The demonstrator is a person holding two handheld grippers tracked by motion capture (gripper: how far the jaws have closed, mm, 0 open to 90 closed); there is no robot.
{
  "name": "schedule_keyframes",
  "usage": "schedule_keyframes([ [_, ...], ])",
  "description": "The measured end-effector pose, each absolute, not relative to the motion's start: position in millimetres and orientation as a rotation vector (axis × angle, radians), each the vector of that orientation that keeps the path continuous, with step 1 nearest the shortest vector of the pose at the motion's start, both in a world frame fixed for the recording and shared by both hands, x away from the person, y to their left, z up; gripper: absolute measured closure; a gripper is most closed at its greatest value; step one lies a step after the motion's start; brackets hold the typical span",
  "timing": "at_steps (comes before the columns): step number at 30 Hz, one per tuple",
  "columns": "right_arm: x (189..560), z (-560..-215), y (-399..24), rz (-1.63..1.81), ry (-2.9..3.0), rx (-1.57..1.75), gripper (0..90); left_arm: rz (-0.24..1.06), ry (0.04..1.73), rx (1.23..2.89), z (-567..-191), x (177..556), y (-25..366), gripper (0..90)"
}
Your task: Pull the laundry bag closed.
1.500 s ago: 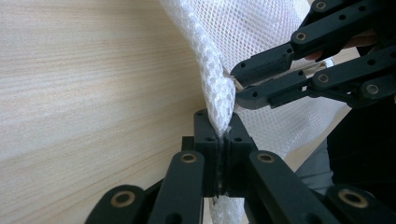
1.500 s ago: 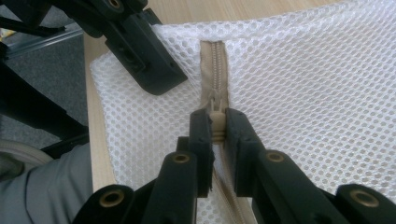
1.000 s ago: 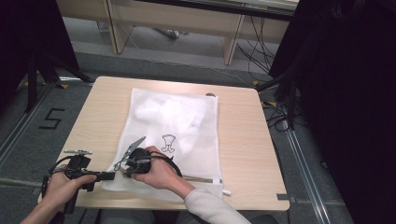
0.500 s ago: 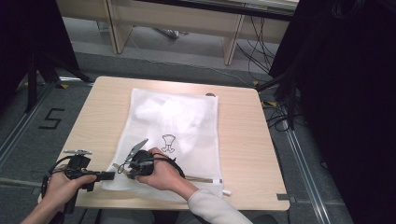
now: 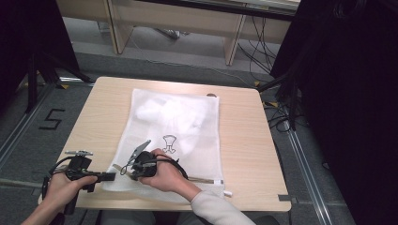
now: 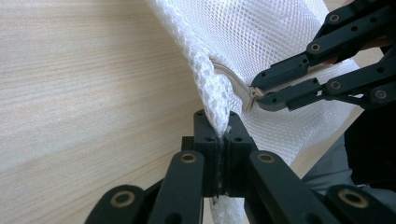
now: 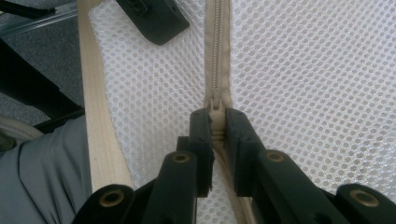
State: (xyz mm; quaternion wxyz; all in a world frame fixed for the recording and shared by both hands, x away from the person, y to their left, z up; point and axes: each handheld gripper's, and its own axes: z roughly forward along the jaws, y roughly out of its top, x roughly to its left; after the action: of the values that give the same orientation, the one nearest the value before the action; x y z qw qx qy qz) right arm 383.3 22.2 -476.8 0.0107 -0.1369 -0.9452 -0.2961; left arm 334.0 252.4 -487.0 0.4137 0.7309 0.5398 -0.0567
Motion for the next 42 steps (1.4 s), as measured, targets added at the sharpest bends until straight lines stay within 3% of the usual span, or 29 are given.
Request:
schedule_keyframes([
  [42,381.0,-478.3,4.4,-0.898,-2.941,-0.471,82.6,-0.123,1.353,1.85,-486.9,334.0,251.7,86.1],
])
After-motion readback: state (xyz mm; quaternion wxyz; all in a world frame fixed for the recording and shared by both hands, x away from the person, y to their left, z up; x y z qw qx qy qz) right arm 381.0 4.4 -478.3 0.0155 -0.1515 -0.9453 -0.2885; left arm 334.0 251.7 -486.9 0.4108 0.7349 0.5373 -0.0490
